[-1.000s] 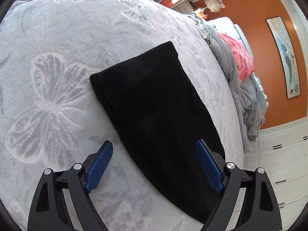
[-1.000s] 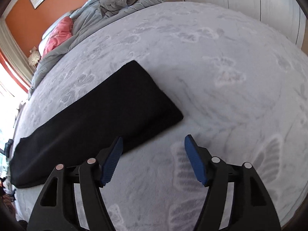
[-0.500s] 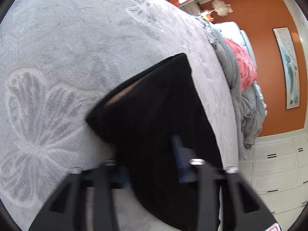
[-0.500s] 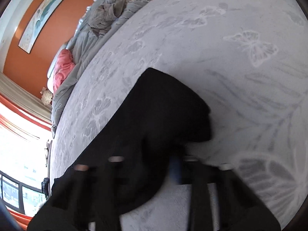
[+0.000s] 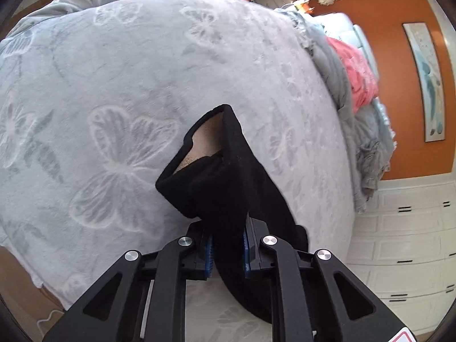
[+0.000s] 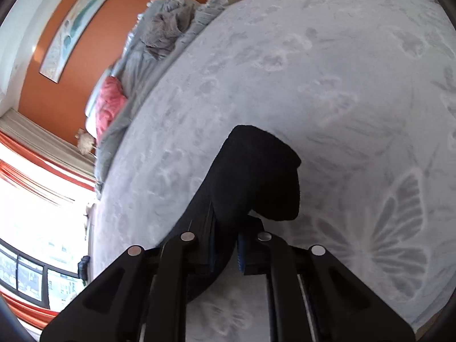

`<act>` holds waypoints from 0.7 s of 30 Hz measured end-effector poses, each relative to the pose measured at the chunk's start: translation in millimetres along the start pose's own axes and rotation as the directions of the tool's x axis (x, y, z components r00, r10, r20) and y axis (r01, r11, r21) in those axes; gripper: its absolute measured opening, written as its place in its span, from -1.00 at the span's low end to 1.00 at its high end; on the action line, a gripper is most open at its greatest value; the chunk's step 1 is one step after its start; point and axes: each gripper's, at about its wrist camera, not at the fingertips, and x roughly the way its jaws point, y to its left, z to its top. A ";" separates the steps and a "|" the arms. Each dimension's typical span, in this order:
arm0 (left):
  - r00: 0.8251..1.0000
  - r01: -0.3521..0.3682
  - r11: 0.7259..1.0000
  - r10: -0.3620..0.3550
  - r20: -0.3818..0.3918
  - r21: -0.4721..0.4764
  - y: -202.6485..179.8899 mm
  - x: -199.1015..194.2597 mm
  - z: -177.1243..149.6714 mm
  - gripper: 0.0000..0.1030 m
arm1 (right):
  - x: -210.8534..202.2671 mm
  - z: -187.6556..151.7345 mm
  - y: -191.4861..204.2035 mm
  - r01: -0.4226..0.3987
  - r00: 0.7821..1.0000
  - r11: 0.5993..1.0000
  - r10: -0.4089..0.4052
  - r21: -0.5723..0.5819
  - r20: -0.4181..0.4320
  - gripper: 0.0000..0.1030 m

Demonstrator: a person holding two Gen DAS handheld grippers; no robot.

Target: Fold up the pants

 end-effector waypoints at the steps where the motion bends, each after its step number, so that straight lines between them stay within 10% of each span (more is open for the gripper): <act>1: 0.999 -0.032 0.999 0.031 -0.016 -0.010 12.5 9.4 -6.0 -0.76 | 8.8 -8.1 -11.7 0.023 0.999 1.000 -0.023 0.004 -0.036 -0.77; 5: 0.999 -0.035 0.997 0.034 -0.025 -0.069 54.6 30.2 -24.5 -0.66 | 17.1 -29.7 -48.6 -0.107 0.994 0.989 0.110 0.100 -0.025 -0.67; 9: 0.986 -0.151 0.983 0.142 0.087 0.105 20.8 0.9 -40.1 -0.66 | 8.7 -29.4 -42.8 -0.087 0.996 0.994 0.087 0.065 0.004 -0.47; 16: 0.885 -0.361 0.847 0.180 0.429 0.391 -92.7 -57.6 -89.9 -0.40 | 16.7 -26.4 -37.8 -0.046 0.998 0.995 0.042 0.091 0.041 -0.28; 21: 0.912 -0.328 0.769 0.107 0.396 0.549 -154.6 -26.1 -125.1 -0.02 | 19.5 -23.6 -31.7 -0.026 0.998 0.993 0.019 0.117 0.056 -0.28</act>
